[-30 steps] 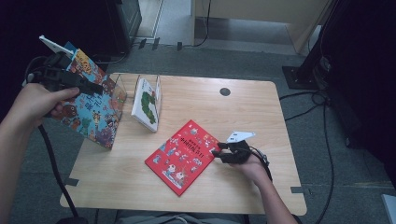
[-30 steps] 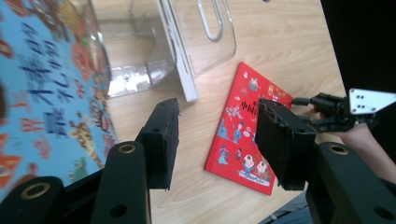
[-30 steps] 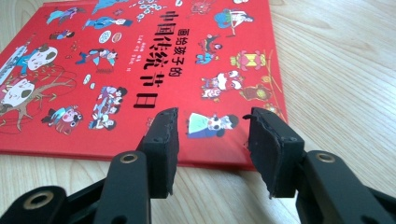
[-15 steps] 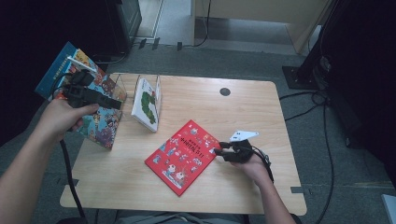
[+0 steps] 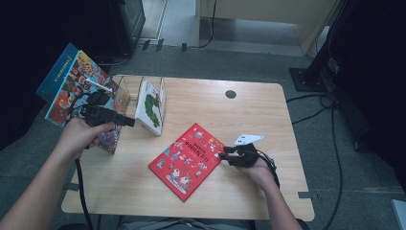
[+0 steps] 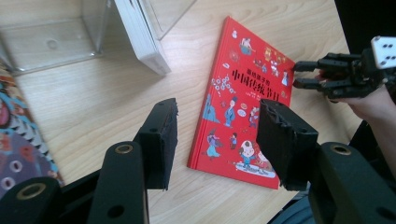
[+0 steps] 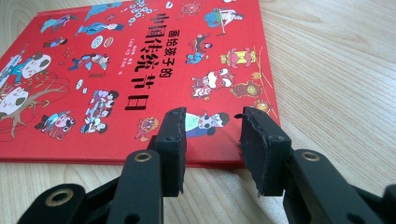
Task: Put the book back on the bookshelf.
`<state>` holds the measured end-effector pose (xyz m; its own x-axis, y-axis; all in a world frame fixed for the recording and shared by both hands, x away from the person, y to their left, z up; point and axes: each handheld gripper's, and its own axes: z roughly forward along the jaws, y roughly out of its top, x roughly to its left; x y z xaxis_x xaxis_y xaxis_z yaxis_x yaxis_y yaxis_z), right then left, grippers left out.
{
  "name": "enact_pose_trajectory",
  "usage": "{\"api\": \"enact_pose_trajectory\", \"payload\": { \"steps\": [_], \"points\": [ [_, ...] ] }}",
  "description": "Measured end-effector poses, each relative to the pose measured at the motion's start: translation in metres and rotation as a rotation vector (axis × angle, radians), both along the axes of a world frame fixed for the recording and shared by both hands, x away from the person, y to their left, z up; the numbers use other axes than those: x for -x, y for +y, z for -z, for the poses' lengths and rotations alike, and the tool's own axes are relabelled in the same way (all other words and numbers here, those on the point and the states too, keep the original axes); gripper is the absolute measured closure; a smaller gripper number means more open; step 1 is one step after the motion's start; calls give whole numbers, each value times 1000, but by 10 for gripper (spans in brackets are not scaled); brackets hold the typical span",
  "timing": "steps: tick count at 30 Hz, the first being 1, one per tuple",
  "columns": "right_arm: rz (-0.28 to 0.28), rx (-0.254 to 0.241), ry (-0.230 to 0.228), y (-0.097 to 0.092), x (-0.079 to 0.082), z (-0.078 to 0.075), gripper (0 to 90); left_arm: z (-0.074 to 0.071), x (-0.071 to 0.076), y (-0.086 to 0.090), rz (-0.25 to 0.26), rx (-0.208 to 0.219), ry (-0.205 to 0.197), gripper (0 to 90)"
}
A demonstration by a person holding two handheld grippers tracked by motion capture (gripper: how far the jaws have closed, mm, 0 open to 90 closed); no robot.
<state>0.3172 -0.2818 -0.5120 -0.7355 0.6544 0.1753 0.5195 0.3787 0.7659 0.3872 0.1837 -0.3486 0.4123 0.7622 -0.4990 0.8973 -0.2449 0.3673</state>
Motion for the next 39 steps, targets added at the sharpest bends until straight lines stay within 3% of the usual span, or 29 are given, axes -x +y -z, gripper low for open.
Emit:
{"api": "enact_pose_trajectory", "payload": {
  "steps": [4,11,31,39],
  "points": [
    [5,1,-1,0,0,0,622,14,4,-4,12,8,10,505],
    [6,-1,12,0,0,-1,662,35,11,-15,35,-18,-2,502],
    [12,-1,18,0,4,0,761,97,21,-42,89,-27,34,521],
    [13,2,18,-1,7,0,787,114,25,-47,111,7,46,591]
  ]
}}
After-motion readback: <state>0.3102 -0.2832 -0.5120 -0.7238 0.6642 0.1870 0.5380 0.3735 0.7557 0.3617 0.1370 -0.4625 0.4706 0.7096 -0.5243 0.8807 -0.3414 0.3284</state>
